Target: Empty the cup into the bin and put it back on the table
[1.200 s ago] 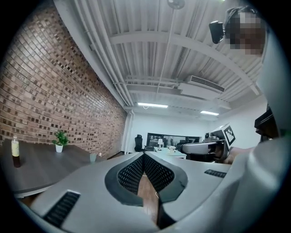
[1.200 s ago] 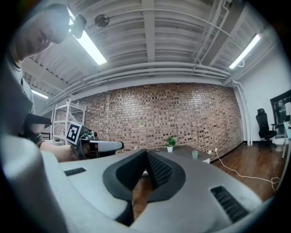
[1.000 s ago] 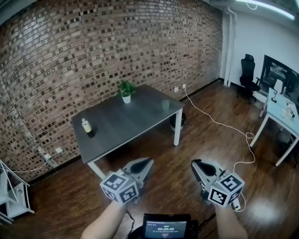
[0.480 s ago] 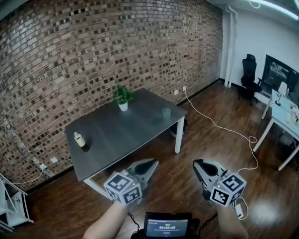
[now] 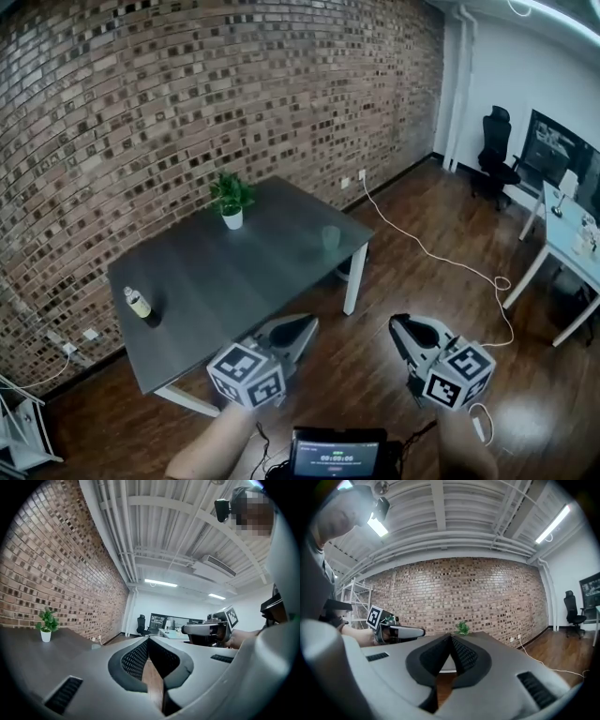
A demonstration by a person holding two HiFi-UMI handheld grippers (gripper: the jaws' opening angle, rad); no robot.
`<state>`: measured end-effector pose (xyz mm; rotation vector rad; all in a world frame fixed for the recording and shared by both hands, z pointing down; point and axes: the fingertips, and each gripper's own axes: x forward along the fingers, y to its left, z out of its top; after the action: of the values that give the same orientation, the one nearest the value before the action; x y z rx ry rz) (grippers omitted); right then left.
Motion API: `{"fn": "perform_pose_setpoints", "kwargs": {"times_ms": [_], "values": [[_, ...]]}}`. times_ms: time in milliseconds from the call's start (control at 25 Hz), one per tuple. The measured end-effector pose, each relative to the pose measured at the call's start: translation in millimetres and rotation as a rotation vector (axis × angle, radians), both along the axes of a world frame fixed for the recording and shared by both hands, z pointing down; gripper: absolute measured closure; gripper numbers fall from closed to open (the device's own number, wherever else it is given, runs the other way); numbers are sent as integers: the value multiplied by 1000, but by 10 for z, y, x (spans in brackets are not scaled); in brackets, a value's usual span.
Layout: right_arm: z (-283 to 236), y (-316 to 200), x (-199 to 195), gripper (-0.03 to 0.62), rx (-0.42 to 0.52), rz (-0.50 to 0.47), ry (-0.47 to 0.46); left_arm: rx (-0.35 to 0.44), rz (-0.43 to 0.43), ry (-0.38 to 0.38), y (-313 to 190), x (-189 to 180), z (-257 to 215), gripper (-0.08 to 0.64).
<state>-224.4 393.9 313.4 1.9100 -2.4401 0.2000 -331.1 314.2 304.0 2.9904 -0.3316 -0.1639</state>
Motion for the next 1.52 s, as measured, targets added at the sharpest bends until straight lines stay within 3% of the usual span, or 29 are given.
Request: {"fn": "perform_pose_setpoints", "kwargs": {"times_ms": [360,800,1040,1200,1320,1520], "values": [[107,-770,478,589,-36,-51,20,-38,-55,-11,-690,531,192,560],[46,-1749,1326,589,-2,-174,33,-8,-171,-14,-1551,1285,139,560],[133,-2193,1623,589,-17,-228,18,-8,-195,-38,-1916,1572,198,560],[220,-2520,1752,589,-22,-233,62,-17,-195,-20,-2228,1709,250,560],[306,-2801,1859,517,-42,-227,59,-27,-197,-32,-2462,1806,339,560],[407,-3352,1983,517,-72,-219,66,-17,-206,-70,-2952,1919,433,560]]}}
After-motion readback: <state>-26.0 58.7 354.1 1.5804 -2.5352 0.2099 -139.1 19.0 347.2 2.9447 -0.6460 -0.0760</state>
